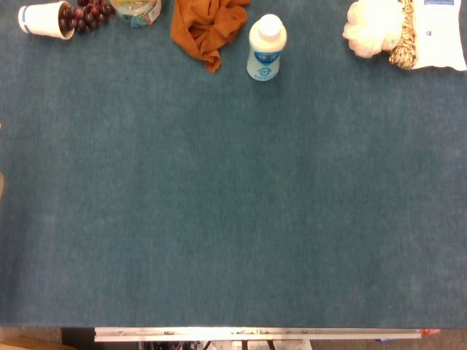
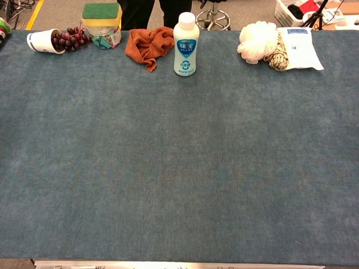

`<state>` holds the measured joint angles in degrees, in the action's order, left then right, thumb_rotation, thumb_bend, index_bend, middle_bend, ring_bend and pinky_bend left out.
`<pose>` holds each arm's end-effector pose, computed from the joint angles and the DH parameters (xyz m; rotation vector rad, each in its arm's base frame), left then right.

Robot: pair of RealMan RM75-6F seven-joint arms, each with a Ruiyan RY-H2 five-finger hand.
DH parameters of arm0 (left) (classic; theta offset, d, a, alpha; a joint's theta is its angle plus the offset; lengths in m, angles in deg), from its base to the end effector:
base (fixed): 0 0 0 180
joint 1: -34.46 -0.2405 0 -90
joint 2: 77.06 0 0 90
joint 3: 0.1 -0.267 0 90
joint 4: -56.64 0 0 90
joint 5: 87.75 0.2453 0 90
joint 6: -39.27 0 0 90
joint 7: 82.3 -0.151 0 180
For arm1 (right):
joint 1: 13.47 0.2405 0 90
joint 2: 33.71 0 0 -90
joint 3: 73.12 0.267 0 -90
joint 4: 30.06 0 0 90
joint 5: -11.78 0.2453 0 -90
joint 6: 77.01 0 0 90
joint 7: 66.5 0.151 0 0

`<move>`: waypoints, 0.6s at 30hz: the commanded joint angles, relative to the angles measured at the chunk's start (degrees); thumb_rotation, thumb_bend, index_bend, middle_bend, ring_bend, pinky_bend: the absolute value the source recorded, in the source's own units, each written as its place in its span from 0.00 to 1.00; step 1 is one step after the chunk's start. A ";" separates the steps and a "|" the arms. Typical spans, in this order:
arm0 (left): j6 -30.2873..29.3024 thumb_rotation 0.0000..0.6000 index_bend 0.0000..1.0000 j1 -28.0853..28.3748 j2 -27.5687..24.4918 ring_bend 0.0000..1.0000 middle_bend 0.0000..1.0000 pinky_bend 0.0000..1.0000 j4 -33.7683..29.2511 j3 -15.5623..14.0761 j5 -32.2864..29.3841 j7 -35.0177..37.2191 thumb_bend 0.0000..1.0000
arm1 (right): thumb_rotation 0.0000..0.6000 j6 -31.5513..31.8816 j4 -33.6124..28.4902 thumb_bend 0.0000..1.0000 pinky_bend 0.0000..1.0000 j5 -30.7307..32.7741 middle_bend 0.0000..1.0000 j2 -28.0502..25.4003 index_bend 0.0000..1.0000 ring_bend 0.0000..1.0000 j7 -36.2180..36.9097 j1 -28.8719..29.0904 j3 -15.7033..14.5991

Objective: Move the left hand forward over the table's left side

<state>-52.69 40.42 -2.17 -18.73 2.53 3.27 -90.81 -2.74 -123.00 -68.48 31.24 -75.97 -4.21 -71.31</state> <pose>-0.3539 0.1992 0.1072 -1.4552 -0.5753 -0.8371 -0.3411 -0.2099 0.1018 1.5169 -0.9401 0.6867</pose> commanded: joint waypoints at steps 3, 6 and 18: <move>0.20 1.00 0.13 -0.07 -0.11 0.04 0.10 0.23 0.02 -0.05 -0.21 0.22 0.40 | 1.00 0.11 -0.04 0.17 0.31 -0.12 0.29 0.13 0.35 0.15 -0.27 -0.05 -0.06; 0.10 1.00 0.13 -0.03 -0.14 0.04 0.10 0.23 -0.14 0.01 -0.13 0.34 0.40 | 1.00 -0.23 0.00 0.17 0.31 0.01 0.29 0.26 0.35 0.15 -0.51 0.07 -0.12; 0.19 1.00 0.13 -0.02 0.04 0.04 0.10 0.23 -0.53 -0.56 0.63 0.72 0.40 | 1.00 0.46 -0.32 0.17 0.31 -0.29 0.29 0.20 0.35 0.15 -0.96 -0.27 -0.28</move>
<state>-52.61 40.36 -2.16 -19.29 1.99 3.92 -90.17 -2.33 -123.28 -68.80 31.46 -76.88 -4.43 -71.59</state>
